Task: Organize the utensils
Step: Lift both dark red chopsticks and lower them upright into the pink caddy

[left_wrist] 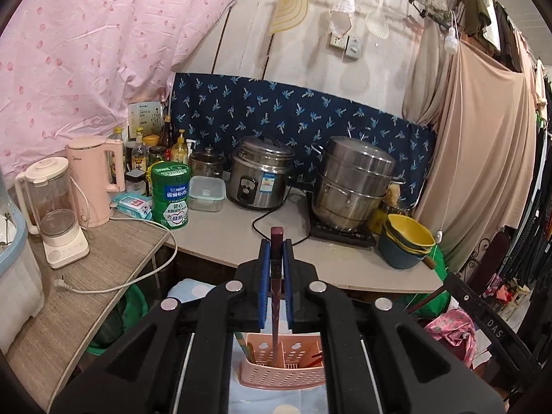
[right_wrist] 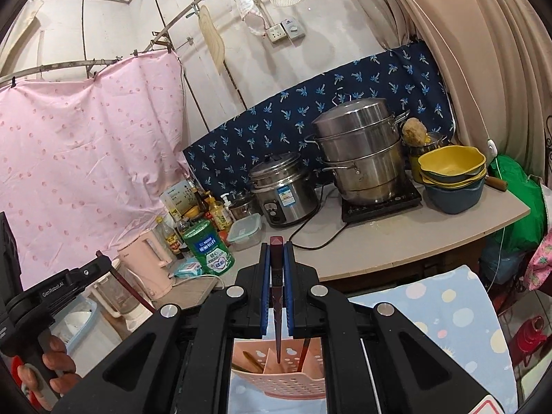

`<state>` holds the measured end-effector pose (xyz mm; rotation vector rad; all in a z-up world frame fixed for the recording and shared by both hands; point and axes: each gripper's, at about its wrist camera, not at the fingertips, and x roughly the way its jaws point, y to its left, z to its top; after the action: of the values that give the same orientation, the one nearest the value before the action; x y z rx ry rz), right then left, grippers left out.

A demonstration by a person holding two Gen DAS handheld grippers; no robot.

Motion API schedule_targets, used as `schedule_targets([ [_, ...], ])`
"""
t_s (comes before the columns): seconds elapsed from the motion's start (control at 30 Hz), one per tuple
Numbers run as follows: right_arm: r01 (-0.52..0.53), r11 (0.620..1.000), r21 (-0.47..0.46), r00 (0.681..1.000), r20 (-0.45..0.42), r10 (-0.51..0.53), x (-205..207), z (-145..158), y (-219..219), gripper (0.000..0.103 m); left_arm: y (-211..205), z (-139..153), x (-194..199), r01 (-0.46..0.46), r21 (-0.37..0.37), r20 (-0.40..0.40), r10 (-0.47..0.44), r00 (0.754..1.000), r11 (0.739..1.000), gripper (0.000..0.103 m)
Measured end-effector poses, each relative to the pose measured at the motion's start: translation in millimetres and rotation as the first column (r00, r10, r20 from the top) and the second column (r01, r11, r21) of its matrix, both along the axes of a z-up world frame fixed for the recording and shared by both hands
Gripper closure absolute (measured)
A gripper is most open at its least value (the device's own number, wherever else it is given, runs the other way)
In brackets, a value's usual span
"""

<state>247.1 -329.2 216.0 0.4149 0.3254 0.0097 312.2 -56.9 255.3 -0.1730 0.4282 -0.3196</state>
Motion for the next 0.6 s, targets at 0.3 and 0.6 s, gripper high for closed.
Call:
schedule_targets([
  [0.3, -0.033, 0.999, 0.01, 0.994, -0.105, 0.033, 35, -47, 0, 0.096, -19, -48, 26, 0.016, 0.041, -0.066, -0.013, 0.998, 0.999, 0.096],
  [0.6, -0.071, 0.997, -0.005, 0.981, -0.182, 0.068, 50, -80, 12, 0.096, -24, -84, 41, 0.021, 0.061, -0.146, -0.012, 0.989, 0.998, 0.095],
])
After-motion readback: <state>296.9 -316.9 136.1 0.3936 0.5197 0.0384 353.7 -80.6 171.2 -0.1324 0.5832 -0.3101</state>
